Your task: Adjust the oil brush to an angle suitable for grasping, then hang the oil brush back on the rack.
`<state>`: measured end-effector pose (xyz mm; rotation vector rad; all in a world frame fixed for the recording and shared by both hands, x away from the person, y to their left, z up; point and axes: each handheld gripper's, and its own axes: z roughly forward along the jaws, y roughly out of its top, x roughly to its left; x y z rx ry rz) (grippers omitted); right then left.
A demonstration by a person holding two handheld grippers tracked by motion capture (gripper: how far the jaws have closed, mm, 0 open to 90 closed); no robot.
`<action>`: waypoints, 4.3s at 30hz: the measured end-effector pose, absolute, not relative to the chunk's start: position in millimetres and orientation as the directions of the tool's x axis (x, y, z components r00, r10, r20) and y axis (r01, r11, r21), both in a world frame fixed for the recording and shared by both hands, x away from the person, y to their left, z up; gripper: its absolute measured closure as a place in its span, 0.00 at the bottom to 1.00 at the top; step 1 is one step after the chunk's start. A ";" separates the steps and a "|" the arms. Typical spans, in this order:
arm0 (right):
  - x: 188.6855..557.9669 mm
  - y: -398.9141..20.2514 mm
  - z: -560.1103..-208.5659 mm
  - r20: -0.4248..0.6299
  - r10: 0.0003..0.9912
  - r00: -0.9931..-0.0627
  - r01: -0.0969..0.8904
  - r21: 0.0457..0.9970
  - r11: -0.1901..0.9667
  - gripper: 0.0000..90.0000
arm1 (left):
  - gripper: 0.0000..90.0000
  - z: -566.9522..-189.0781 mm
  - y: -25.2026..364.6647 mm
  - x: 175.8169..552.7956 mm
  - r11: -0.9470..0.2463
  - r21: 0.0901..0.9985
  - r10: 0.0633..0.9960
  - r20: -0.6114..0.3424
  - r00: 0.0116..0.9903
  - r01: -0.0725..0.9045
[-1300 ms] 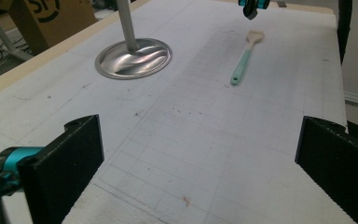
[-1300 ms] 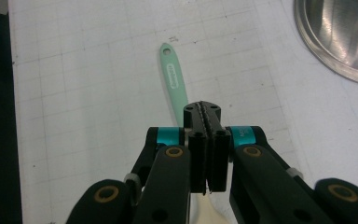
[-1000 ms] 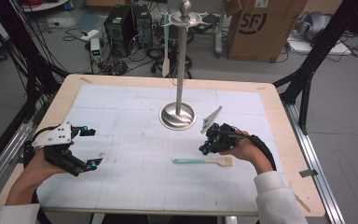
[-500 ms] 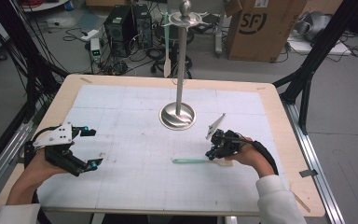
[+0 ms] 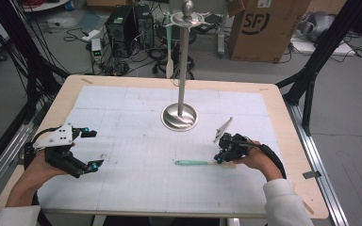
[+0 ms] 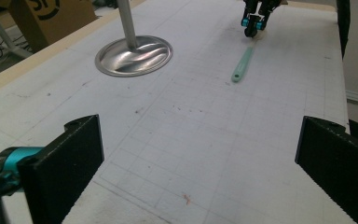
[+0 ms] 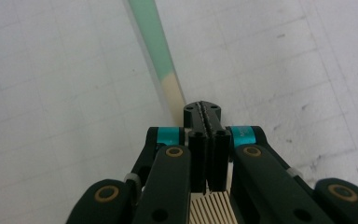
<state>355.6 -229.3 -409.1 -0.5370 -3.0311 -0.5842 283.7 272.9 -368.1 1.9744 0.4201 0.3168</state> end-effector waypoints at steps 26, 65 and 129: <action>339.2 -259.3 -408.0 0.081 0.337 -0.938 0.345 0.309 0.886 0.99 | 0.02 -369.7 273.9 285.3 -0.395 0.905 0.430 0.030 0.902 0.158; 322.0 -259.0 -291.8 -0.021 0.363 -0.932 0.263 0.650 0.713 0.00 | 0.02 -369.4 277.9 285.1 -0.386 0.910 0.434 0.033 0.900 0.152; 319.8 -226.0 -384.2 -0.039 0.298 -0.954 0.269 0.336 0.903 0.06 | 0.02 -372.7 278.4 284.4 -0.396 0.904 0.438 0.033 0.899 0.160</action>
